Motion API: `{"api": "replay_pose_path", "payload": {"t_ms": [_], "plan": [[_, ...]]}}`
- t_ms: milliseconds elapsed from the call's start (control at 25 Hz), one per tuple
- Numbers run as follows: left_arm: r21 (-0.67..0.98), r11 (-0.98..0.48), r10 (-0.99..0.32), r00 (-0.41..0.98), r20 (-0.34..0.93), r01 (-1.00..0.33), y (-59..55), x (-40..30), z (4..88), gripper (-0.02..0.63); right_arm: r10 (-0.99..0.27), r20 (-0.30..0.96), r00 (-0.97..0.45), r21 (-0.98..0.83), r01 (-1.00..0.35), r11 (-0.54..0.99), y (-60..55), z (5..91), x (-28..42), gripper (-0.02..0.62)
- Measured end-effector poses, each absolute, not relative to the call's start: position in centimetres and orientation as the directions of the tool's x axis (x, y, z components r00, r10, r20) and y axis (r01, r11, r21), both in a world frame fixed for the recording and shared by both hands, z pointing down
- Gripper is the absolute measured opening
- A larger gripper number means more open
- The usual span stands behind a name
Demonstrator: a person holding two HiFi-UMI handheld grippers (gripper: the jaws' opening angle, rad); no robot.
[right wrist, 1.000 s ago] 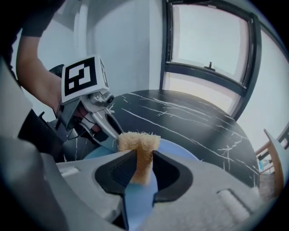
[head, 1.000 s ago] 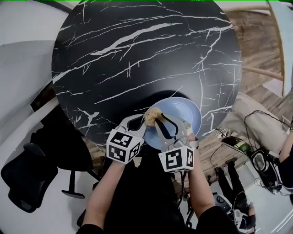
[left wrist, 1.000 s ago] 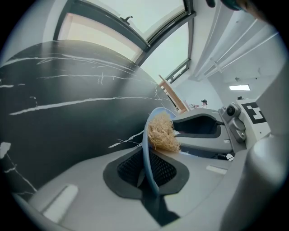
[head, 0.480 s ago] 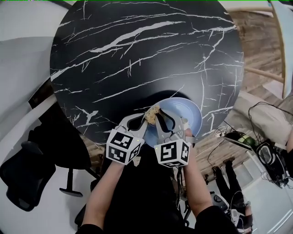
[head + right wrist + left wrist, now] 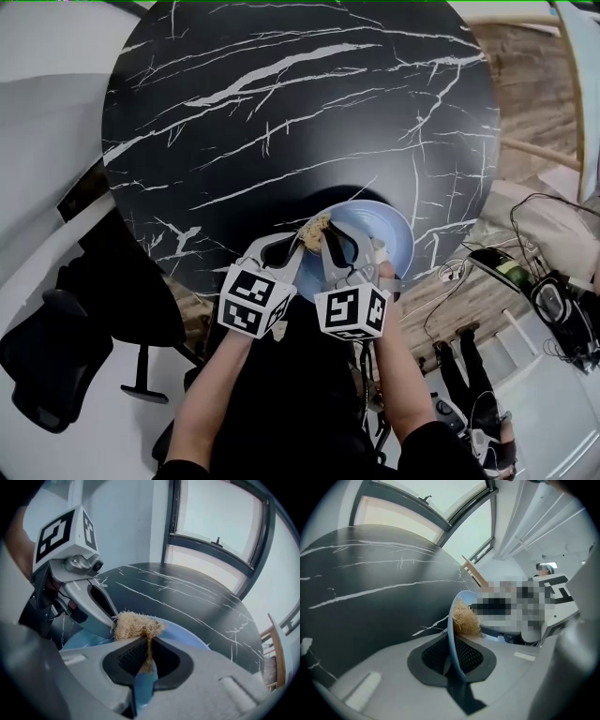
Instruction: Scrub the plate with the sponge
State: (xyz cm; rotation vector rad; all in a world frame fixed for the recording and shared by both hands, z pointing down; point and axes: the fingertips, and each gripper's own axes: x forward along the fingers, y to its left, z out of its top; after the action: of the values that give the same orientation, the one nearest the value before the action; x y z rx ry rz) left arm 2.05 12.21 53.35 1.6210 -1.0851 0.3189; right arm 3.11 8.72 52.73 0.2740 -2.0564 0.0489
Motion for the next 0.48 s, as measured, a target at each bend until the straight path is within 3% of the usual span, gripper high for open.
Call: {"api": "replay_pose_path", "payload": {"t_ms": [480], "plan": [[0.621,0.030,-0.489,0.531,0.692,-0.783,12.3,2.0,53.3,0.021,-0.394,0.848,-0.354,0.290,-0.311,0.905,3.7,52.5,6.5,0.034]]}}
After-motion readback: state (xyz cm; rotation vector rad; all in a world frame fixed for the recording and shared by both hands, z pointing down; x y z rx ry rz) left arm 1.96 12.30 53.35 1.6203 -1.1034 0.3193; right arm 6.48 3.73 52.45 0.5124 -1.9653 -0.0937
